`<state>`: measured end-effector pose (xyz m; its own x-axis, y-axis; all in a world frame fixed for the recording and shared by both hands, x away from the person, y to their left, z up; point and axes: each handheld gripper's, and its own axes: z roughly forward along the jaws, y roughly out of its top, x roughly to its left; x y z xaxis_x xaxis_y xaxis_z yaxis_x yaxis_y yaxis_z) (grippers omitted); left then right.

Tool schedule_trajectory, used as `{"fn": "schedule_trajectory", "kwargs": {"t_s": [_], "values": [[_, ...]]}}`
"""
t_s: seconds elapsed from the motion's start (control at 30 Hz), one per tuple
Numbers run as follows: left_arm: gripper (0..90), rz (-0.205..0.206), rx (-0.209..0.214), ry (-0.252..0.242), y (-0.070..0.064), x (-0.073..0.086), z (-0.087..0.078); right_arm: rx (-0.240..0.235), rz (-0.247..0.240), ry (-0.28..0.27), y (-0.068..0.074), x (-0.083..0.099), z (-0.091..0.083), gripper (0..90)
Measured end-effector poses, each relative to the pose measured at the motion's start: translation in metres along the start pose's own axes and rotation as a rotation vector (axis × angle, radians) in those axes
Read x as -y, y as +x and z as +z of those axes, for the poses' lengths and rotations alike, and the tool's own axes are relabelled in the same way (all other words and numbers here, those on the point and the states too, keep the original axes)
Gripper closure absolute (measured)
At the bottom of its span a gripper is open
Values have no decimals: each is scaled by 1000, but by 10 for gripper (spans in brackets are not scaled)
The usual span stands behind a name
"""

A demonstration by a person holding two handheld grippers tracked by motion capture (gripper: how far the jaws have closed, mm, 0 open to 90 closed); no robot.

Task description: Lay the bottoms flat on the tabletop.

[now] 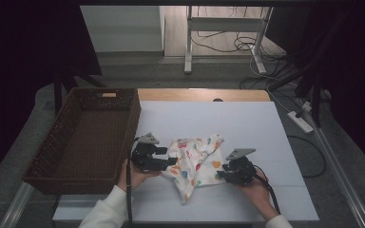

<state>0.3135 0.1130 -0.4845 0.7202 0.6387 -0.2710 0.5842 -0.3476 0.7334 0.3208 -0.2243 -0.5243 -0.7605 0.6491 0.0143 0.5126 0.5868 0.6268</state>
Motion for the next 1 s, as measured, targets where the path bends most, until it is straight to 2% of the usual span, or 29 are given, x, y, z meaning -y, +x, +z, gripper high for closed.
{"fn": "schedule_trajectory", "kwargs": {"t_s": [0.23, 0.37, 0.63, 0.77, 1.0], "values": [[353, 5, 3, 10, 0, 1, 0, -39, 14, -1, -2, 1, 0, 874], [353, 4, 4, 13, 1, 0, 1, -42, 24, 8, -3, 1, -2, 884], [353, 6, 2, 10, 1, 0, -1, -49, 42, -12, -6, 8, -15, 886], [353, 5, 1, 9, 1, 0, 0, -37, 42, -15, -7, 14, -22, 887], [352, 9, -1, 11, 0, -1, 2, -24, 72, -29, -14, 26, -37, 887]]}}
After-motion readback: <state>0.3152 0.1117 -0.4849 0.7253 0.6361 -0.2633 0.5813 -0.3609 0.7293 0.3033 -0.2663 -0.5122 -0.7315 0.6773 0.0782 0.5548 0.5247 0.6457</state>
